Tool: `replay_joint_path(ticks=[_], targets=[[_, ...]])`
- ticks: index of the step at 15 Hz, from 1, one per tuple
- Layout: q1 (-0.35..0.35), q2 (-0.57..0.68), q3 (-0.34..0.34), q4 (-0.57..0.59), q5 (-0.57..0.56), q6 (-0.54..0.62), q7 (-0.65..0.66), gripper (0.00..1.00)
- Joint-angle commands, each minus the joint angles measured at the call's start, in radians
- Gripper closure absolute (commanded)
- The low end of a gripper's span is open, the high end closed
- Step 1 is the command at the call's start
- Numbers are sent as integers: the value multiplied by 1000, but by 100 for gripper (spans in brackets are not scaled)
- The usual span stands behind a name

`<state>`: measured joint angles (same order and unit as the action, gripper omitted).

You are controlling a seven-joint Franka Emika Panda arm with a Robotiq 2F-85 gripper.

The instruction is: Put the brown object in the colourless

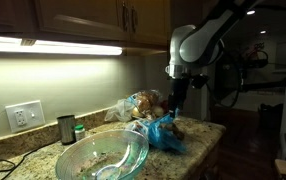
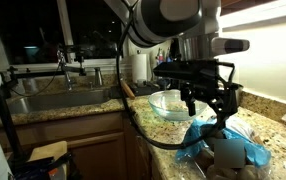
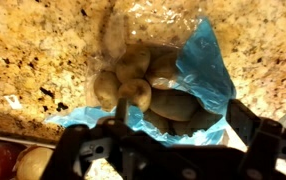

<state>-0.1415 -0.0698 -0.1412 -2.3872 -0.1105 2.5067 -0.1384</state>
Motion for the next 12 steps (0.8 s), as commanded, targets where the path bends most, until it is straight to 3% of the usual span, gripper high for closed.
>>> replay_joint_path(ticks=[1,12], targets=[[-20,64,-17,51,-38,22,35,0],[-31,179,-51,132,-9,25,27,0]])
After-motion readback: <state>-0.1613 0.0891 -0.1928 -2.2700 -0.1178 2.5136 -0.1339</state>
